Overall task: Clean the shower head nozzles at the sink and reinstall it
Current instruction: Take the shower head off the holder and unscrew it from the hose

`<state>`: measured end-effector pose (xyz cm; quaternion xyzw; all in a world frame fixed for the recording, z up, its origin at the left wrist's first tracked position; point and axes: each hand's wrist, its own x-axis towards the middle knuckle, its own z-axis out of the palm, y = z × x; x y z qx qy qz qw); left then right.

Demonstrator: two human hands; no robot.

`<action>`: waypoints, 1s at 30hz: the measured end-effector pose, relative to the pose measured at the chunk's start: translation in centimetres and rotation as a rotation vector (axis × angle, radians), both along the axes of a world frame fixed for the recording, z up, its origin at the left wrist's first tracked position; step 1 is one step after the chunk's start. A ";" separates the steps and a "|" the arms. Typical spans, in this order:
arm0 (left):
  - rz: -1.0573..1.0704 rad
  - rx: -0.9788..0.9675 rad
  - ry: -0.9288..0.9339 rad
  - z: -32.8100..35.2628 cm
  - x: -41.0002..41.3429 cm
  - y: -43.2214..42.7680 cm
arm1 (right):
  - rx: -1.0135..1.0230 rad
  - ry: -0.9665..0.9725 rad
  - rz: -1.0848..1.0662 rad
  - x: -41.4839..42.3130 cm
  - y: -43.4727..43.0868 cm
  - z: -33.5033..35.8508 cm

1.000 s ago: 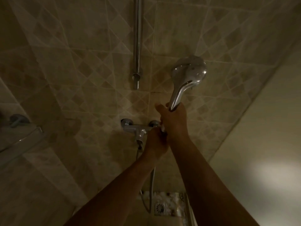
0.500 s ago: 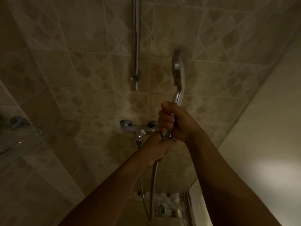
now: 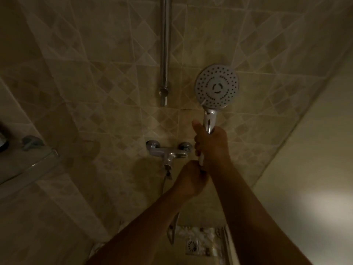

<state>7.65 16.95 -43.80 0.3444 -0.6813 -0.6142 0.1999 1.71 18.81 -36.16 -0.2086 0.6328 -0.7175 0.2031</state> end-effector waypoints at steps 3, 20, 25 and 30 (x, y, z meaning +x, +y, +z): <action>0.026 0.102 0.122 0.5 -0.9 -0.4 | -0.045 -0.050 0.150 -0.4 -0.2 1.0; -0.076 0.090 0.110 2.0 -1.2 -3.1 | -0.122 0.153 0.183 -4.0 -2.0 0.7; -0.069 0.035 0.179 2.6 -1.6 -4.3 | -0.104 0.179 0.201 -4.5 -2.6 1.0; -0.120 -0.012 0.213 3.4 -1.9 -5.2 | -0.100 0.182 0.189 -5.2 -3.0 1.9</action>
